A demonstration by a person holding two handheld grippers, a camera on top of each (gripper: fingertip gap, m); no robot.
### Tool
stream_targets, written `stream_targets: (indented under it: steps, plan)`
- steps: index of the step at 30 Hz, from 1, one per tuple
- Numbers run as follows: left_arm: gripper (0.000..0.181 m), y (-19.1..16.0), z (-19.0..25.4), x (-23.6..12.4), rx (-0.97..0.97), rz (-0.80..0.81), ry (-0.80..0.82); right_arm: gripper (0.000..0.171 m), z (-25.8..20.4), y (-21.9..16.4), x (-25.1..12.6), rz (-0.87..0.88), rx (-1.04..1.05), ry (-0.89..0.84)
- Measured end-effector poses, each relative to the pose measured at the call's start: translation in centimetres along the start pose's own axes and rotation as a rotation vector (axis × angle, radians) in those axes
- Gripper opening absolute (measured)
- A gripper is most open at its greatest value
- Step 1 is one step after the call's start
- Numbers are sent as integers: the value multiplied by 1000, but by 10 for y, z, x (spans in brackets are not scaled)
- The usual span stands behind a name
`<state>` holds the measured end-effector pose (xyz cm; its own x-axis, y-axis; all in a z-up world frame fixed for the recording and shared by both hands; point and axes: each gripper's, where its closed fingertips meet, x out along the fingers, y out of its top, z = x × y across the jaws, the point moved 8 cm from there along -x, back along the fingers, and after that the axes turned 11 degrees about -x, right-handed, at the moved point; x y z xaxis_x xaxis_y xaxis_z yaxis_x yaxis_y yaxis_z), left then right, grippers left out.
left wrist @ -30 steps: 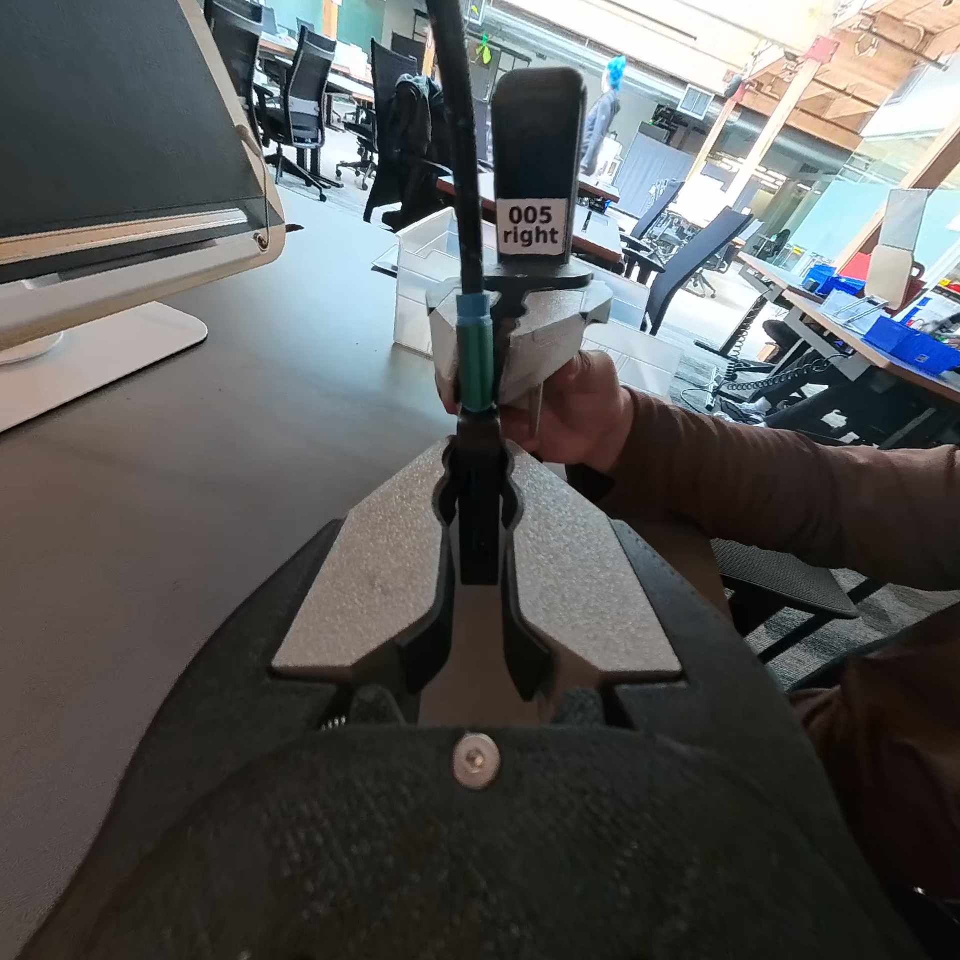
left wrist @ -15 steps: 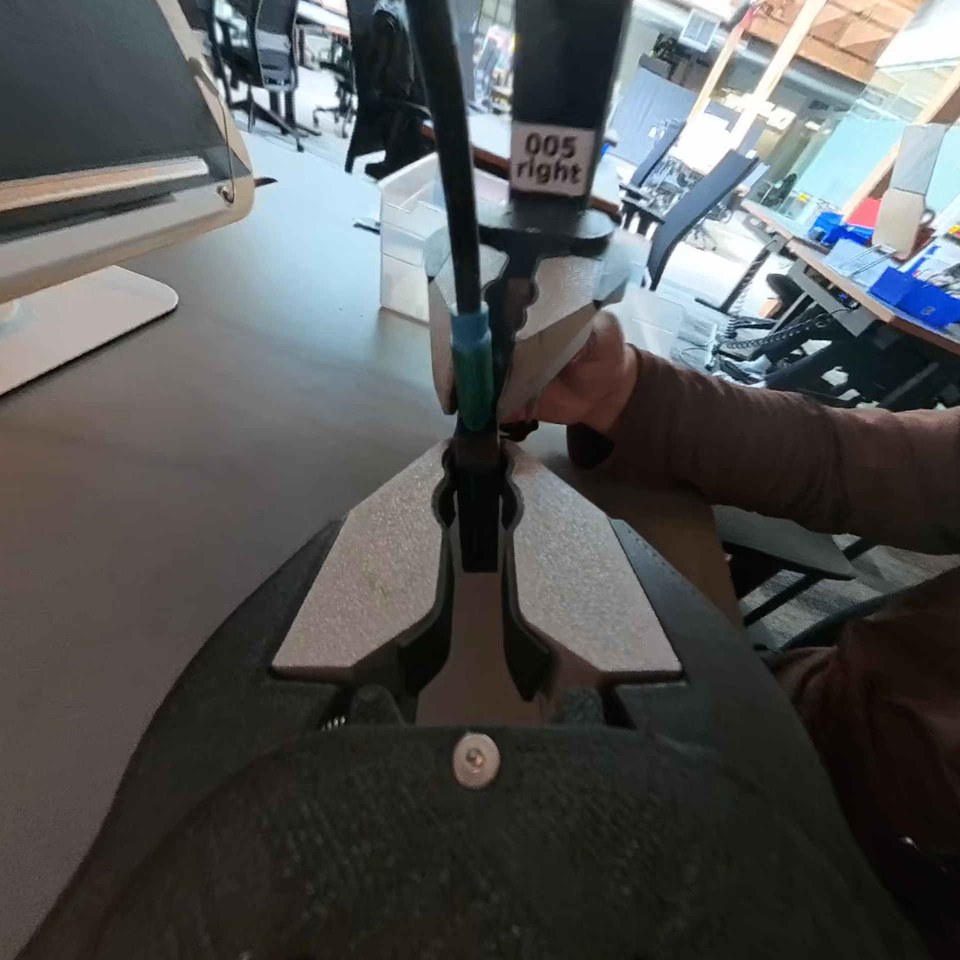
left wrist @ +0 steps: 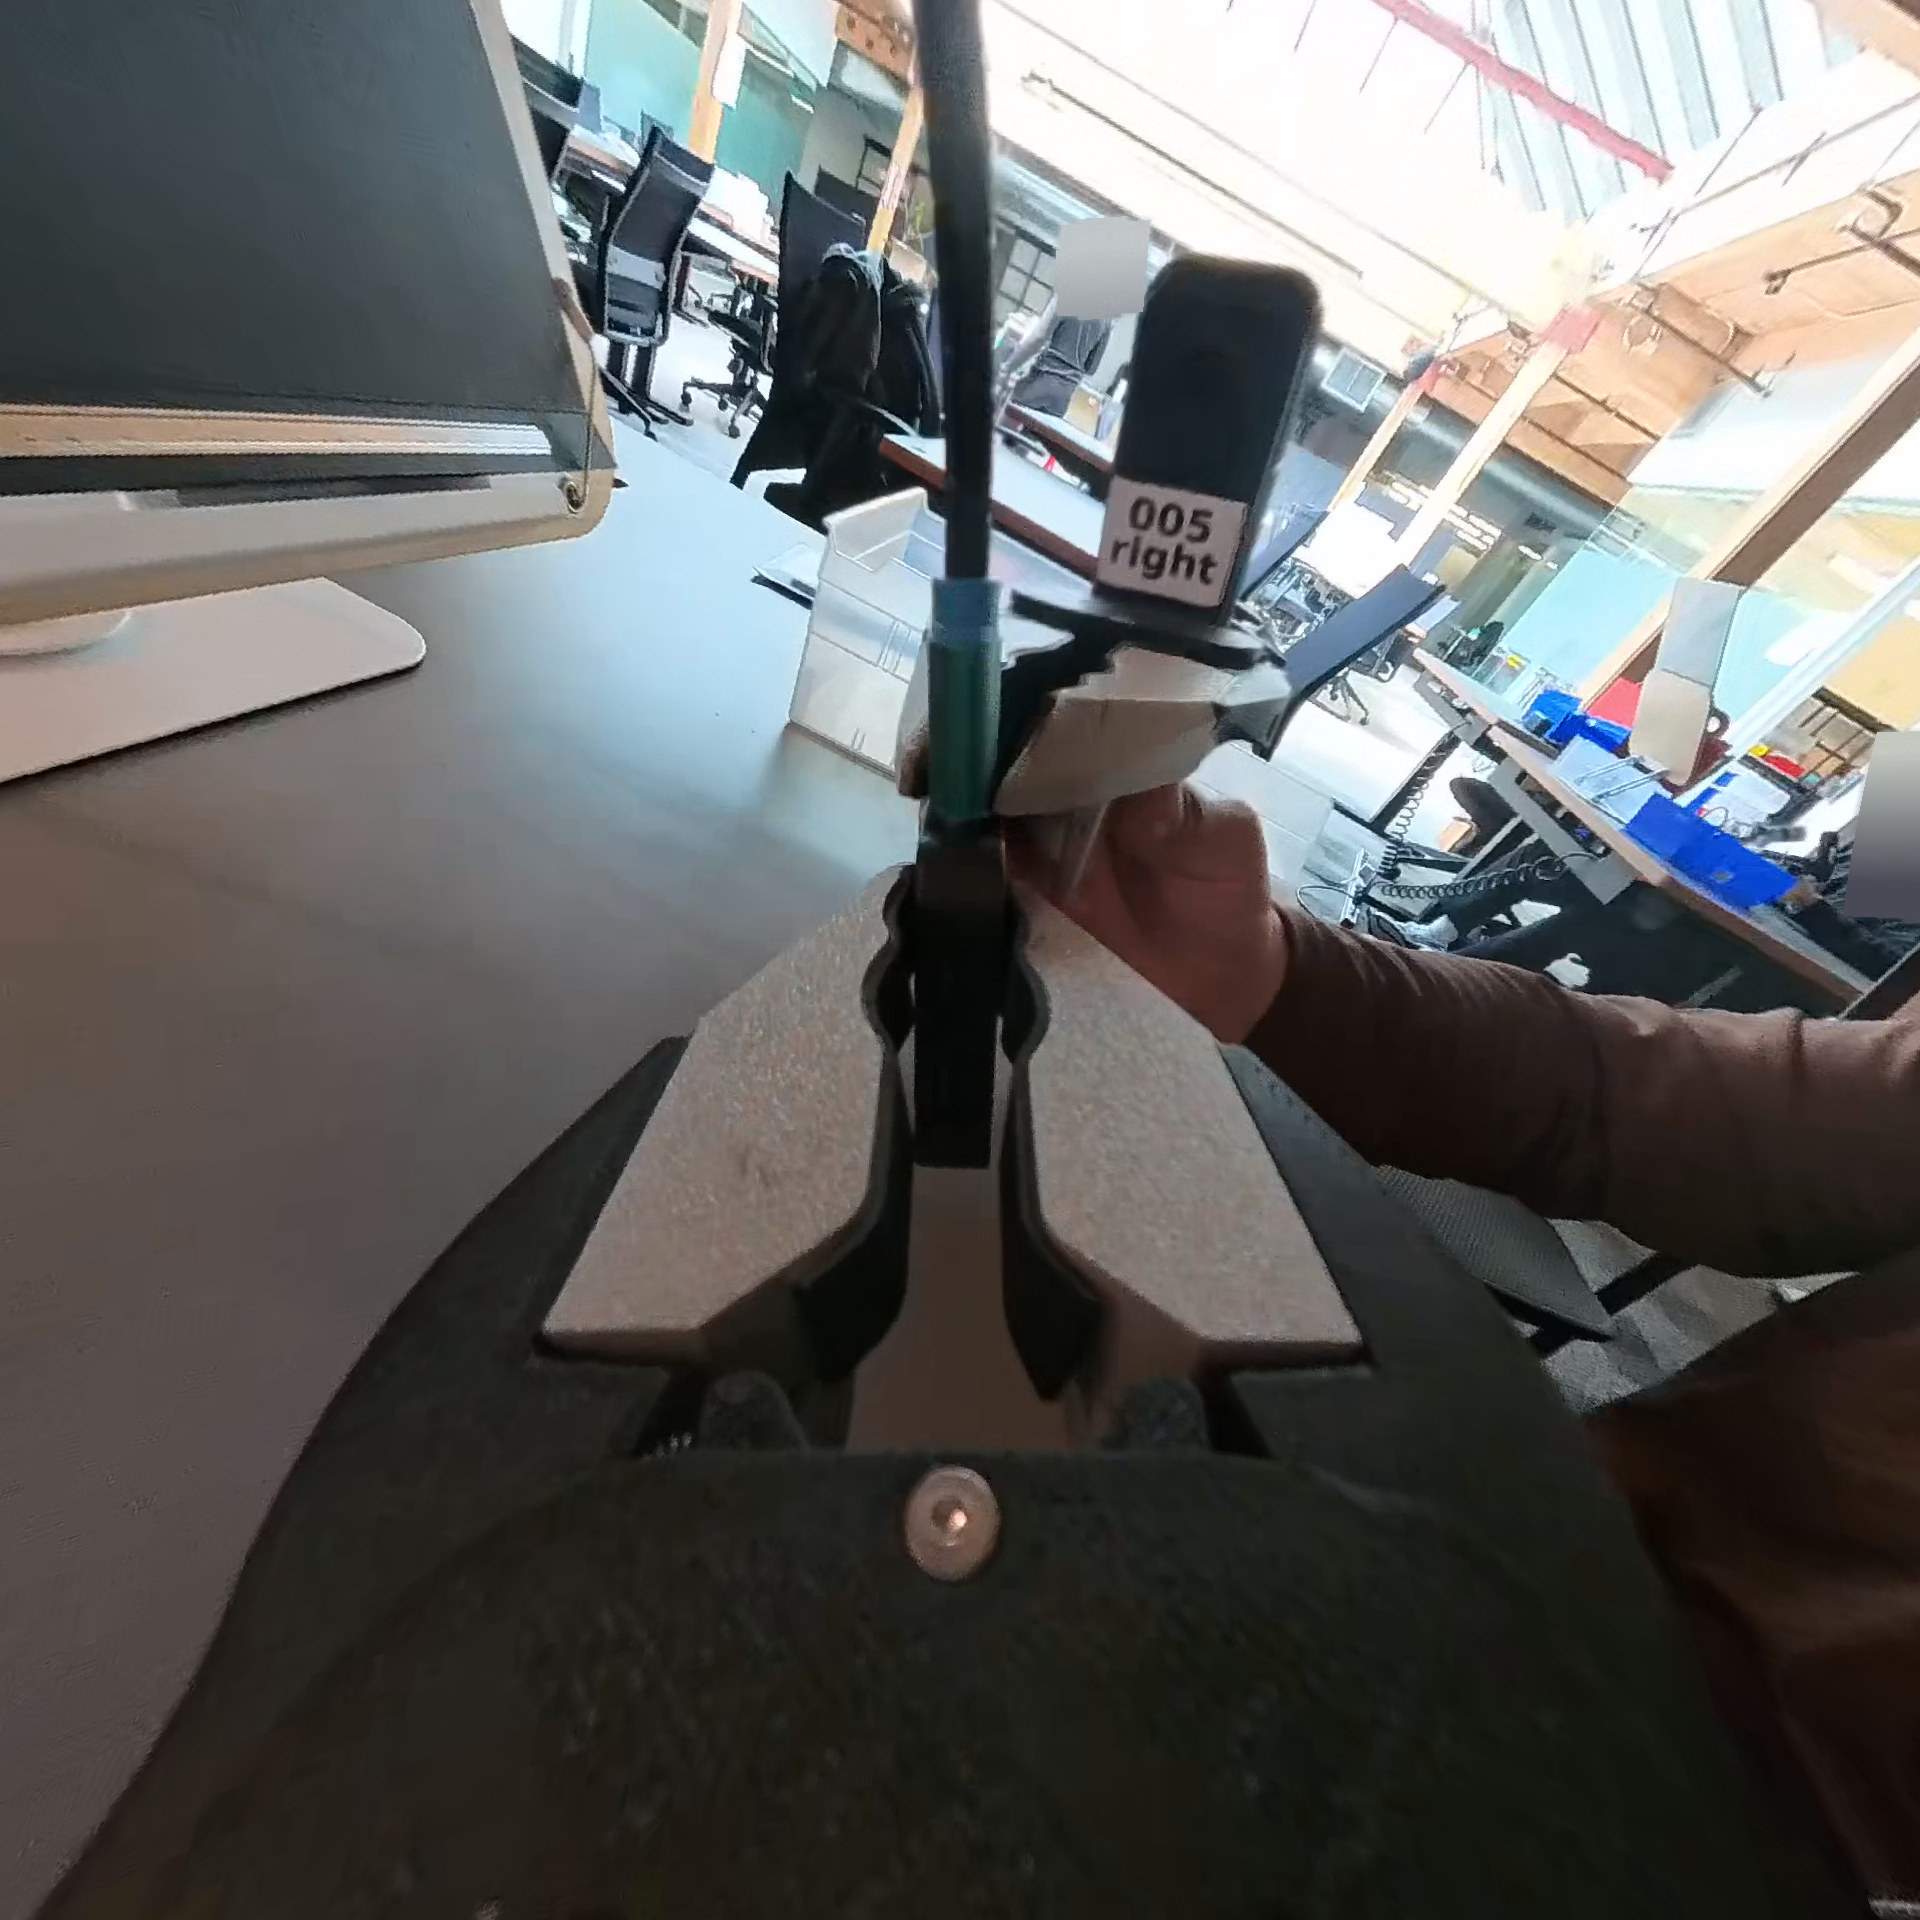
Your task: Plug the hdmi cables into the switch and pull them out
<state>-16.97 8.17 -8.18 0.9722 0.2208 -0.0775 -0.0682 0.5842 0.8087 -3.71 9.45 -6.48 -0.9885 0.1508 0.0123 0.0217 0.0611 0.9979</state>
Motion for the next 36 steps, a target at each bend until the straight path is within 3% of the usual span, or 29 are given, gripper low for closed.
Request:
stream_targets:
  steps: [2, 4, 8, 10, 18, 22, 29, 36]
  plan:
    - [11, -3, -1, 1, 6, -23, 8, 7, 5, 2, -2, 109, 83, -22]
    - [12, -12, 2, 12, 25, -48, 26, 7, 19, 12, -18, 341, 233, -8]
    - [11, -5, 3, 14, 121, -28, 68, 7, 19, 8, -19, 144, 105, -90]
    - [13, -9, 2, 14, 182, -66, 118, 7, 17, 13, -21, 149, 77, -81]
    - [12, -16, 1, 14, 140, -173, 20, 6, 25, 11, -42, 130, 90, -171]
    - [11, -14, 15, 5, 217, -227, -87, 6, 31, 11, -55, -2, 44, -195]
    - [11, 12, 24, -28, 316, -54, -121, 7, 43, -19, -60, -291, 211, -124]
    - [11, 28, 0, -45, 213, 103, 37, 7, 46, -43, -54, -467, 290, -115]
